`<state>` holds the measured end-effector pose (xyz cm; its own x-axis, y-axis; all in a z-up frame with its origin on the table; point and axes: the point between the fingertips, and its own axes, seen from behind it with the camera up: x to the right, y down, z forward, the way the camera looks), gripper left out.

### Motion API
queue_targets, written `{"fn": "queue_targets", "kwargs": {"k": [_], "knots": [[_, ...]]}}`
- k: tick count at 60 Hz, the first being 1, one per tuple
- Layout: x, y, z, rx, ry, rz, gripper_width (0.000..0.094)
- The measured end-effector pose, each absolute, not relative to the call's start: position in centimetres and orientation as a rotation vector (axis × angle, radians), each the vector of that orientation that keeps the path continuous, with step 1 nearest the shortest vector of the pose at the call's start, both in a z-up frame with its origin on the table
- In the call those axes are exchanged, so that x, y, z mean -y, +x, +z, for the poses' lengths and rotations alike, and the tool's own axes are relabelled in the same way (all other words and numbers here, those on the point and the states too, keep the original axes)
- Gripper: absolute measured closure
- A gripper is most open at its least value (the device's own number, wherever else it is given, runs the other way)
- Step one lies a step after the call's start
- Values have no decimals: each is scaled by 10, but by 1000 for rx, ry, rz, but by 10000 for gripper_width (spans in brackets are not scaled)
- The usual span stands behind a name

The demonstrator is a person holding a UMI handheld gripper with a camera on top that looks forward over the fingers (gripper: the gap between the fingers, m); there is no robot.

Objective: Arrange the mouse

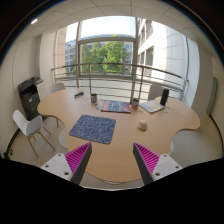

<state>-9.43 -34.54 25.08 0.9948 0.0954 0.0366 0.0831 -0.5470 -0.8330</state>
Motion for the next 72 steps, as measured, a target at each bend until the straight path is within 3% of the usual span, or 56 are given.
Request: {"fn": "queue_targets", "kwargs": {"k": [8, 21, 52, 57, 62, 65, 72], "knots": [[345, -78, 230, 93, -2205, 1, 86], [301, -9, 146, 13, -2299, -70, 83], [-28, 113, 30, -59, -2179, -112, 93], [-52, 119, 4, -59, -2211, -104, 134], [-66, 127, -16, -64, -2234, -97, 256], [-72, 121, -17, -67, -2222, -52, 369], [-73, 122, -14, -56, -2208, -56, 442]]}}
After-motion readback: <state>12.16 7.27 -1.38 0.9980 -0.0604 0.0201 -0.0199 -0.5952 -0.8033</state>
